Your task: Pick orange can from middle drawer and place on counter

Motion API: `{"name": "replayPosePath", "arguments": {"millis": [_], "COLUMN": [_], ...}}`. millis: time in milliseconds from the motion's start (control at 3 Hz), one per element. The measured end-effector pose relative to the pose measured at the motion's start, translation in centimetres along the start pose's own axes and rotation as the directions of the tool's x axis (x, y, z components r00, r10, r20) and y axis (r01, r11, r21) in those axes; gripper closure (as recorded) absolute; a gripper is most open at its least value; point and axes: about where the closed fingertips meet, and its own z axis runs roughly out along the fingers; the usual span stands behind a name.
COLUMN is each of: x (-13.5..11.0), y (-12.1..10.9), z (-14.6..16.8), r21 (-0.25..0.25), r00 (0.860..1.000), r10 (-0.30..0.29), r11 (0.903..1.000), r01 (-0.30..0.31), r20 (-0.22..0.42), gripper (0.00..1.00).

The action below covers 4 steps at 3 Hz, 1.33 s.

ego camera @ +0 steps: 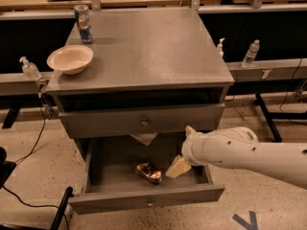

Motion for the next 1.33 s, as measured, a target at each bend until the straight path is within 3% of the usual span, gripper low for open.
{"name": "replayPosePath", "arguments": {"millis": [333, 667, 1000, 1333], "x": [0.0, 0.5, 0.0, 1.4], "y": [0.0, 0.3, 0.0, 1.1], "z": [0.0, 0.9, 3.0, 6.4], "r21": [-0.002, -0.035, -0.041, -0.036], "r00": [1.000, 1.000, 0.997, 0.985], "r10": [0.001, 0.023, 0.060, 0.037], "r11": [1.0000, 0.9991, 0.9975, 0.9988], "r01": [-0.001, -0.024, -0.058, -0.032], "r20": [-0.001, -0.015, 0.054, 0.168], "gripper": [0.00, 0.00, 0.00, 0.00]}}
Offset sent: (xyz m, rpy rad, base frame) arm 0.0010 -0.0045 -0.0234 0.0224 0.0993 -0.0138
